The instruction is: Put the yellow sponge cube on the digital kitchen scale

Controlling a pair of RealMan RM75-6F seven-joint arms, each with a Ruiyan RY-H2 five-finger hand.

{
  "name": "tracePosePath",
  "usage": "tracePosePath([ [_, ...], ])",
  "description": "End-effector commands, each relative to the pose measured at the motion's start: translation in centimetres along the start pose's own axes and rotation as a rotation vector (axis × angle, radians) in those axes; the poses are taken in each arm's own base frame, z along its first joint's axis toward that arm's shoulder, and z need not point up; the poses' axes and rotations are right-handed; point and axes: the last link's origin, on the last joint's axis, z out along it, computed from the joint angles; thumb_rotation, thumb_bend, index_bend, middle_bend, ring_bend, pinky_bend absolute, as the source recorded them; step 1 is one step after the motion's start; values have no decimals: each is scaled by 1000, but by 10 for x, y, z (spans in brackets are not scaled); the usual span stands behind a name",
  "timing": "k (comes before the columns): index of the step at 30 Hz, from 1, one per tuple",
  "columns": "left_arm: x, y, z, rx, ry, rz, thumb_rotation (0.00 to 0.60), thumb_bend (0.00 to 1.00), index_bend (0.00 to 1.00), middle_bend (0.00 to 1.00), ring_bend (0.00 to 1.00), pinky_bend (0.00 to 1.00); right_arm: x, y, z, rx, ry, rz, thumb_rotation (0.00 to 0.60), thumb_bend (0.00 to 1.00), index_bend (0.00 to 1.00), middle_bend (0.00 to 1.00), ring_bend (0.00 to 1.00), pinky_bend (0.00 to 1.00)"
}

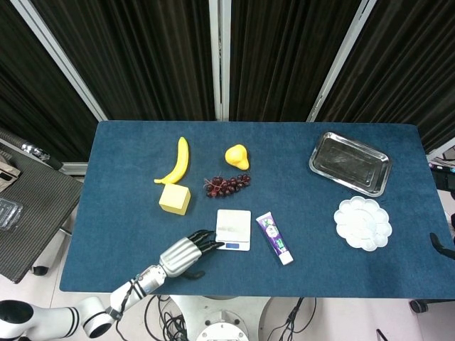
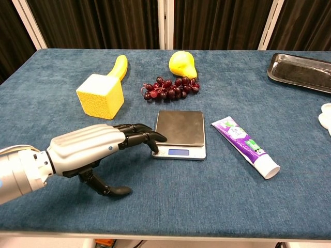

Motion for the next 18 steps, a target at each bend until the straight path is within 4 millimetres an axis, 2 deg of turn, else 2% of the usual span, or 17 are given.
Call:
tracePosePath([
  [1, -3, -1, 0, 6, -14, -8, 600, 264, 85, 199, 0, 95, 0, 0, -1, 0, 0, -1, 600, 242, 0, 0, 0, 0],
  [8, 0, 0, -1, -3, 8, -8, 600, 263, 86, 199, 0, 95, 1, 1, -1, -6, 3, 0, 600, 242, 0, 0, 0, 0],
  [14, 31, 4, -8, -26, 145, -10, 600, 264, 86, 167, 0, 100, 1, 0, -1, 1, 7, 1, 600, 242, 0, 0, 0, 0],
  [18, 62, -1, -18, -3, 281, 11, 600, 263, 85, 162, 0, 109, 1, -1, -2, 5, 9, 4, 600, 242, 0, 0, 0, 0],
])
